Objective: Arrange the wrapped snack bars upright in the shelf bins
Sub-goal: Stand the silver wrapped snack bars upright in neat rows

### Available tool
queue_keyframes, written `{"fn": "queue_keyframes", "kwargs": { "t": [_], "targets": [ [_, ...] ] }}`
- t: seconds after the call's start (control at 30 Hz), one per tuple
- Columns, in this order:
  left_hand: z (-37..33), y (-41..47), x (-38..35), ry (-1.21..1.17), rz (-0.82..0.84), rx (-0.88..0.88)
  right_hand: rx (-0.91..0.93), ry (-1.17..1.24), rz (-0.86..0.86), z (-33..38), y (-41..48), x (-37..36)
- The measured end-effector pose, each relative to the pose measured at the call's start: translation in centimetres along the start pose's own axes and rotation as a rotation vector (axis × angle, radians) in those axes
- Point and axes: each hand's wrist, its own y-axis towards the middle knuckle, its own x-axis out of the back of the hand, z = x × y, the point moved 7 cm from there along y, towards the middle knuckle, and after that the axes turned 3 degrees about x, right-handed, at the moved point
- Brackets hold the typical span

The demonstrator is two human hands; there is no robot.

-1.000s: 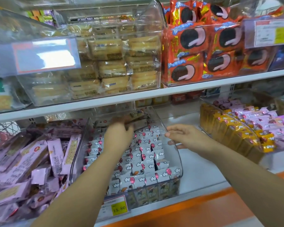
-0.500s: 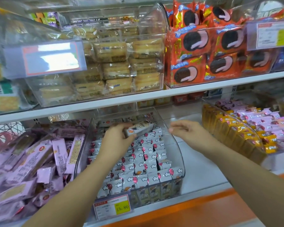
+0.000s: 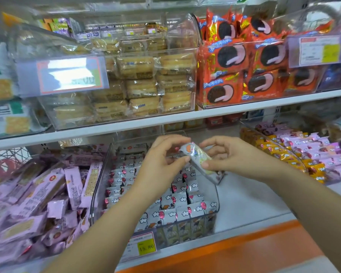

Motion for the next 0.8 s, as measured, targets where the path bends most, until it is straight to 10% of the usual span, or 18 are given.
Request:
{"fn": "queue_keyframes", "kwargs": {
  "t": [0.1,0.3,0.8],
  "targets": [
    [0.7,0.4,-0.2,-0.173,-0.007,0.108,0.0,-0.003,-0.024,0.0,-0.4,0.6],
    [5.9,0.8,-2.5,0.425,0.378,0.133,0.086,-0.018,-0.142,0.2,-1.0,1.3],
    [9.3,0.0,-3.8,0.82,0.749,0.224,0.228,0.094,-0.16,1.4,-1.2,-0.4]
  ]
}}
